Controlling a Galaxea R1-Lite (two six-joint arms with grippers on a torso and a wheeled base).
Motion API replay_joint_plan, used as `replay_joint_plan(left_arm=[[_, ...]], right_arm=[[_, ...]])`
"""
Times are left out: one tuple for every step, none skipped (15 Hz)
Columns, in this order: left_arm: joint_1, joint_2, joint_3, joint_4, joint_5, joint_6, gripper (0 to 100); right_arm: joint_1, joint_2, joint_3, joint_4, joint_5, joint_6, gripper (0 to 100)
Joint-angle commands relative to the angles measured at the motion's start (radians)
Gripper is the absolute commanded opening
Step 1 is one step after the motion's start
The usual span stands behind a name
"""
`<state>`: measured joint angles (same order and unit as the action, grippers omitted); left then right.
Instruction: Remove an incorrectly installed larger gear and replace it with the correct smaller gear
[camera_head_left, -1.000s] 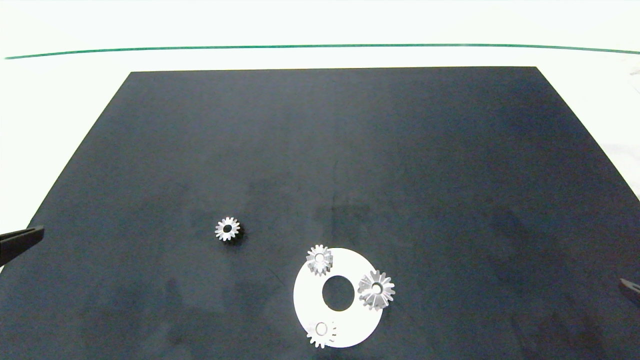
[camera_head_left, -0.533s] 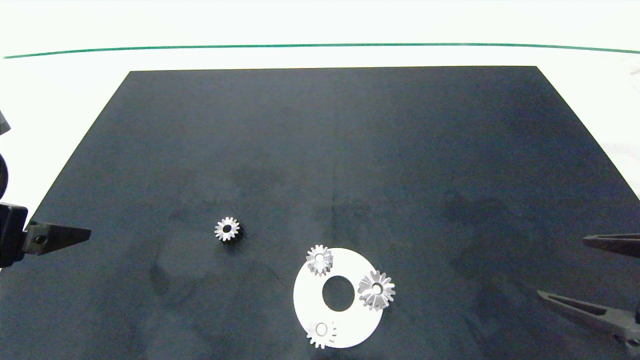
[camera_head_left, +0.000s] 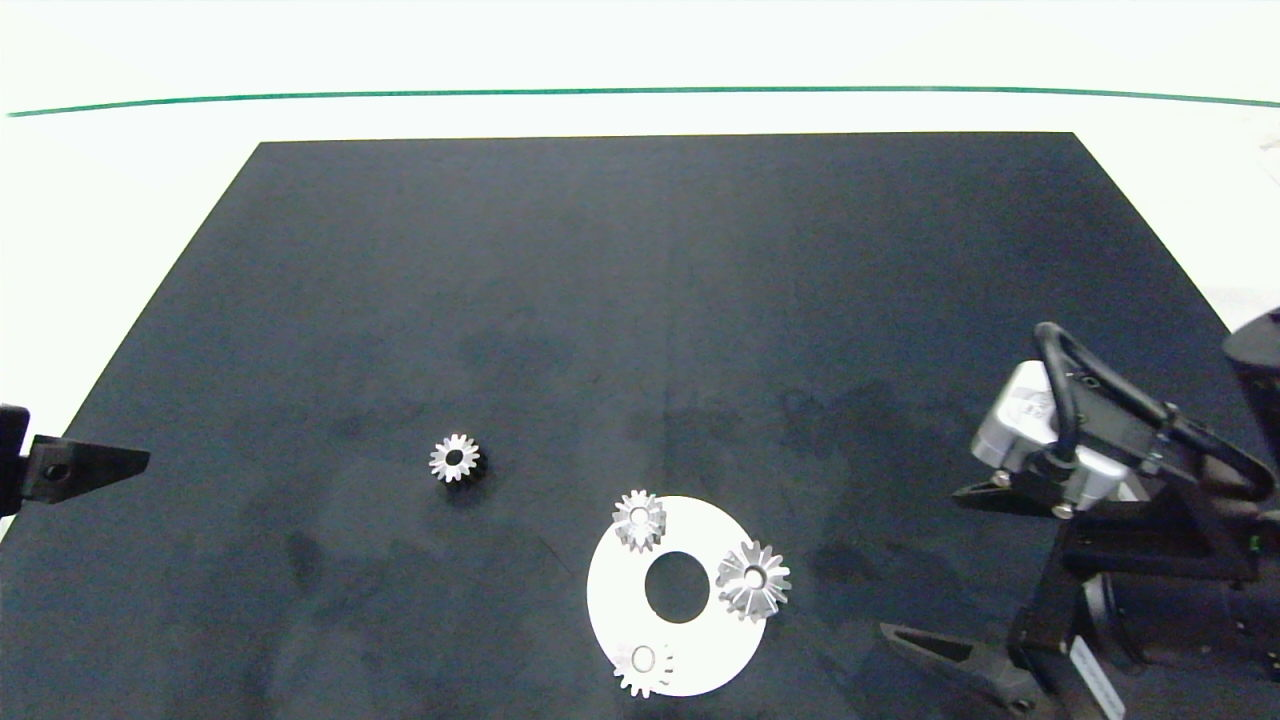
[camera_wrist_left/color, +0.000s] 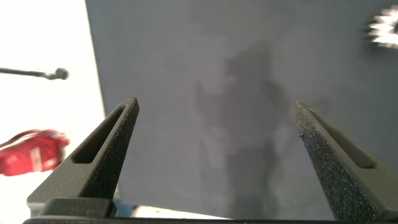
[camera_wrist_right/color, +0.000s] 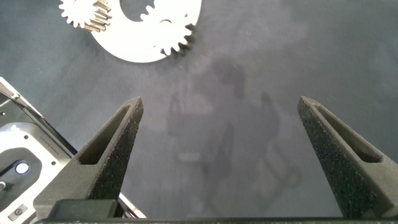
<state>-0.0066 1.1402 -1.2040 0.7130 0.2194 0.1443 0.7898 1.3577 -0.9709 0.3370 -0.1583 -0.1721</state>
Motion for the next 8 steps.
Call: replay_joint_plan(left_arm=[[-0.004,-0.04,0.003,0.003,0.008,0.008,100],[-0.004,-0.04,0.003,0.003,0.008,0.008,100],[-0.004,-0.04,0.003,0.003,0.009,0.008,100],[-0.004,-0.04,0.004,0.005,0.009,0.008,100],[-0.004,-0.04,0.006,0.005,0.009,0.008,100],[-0.006,-0.042,0.008,0.005,0.009,0.008,100],[-0.007,-0.04,0.008,0.003,0.009,0.008,100],[-0.007,-0.042,0.006,0.005,0.009,0.008,100]], right_arm=[[0.032,0.136,-0.06,0.004,-0.001,0.0,100],[0.051,0.161,-0.074,0.004,-0.001,0.0,100],[0.071,0.186,-0.085,0.005,-0.009,0.0,100],[0.088,0.21,-0.092,0.004,-0.03,0.0,100],[0.097,0.227,-0.097,0.004,-0.052,0.0,100],[0.097,0.241,-0.103,0.004,-0.056,0.0,100],[0.095,0.255,-0.104,0.004,-0.056,0.0,100],[0.095,0.268,-0.109,0.004,-0.061,0.0,100]])
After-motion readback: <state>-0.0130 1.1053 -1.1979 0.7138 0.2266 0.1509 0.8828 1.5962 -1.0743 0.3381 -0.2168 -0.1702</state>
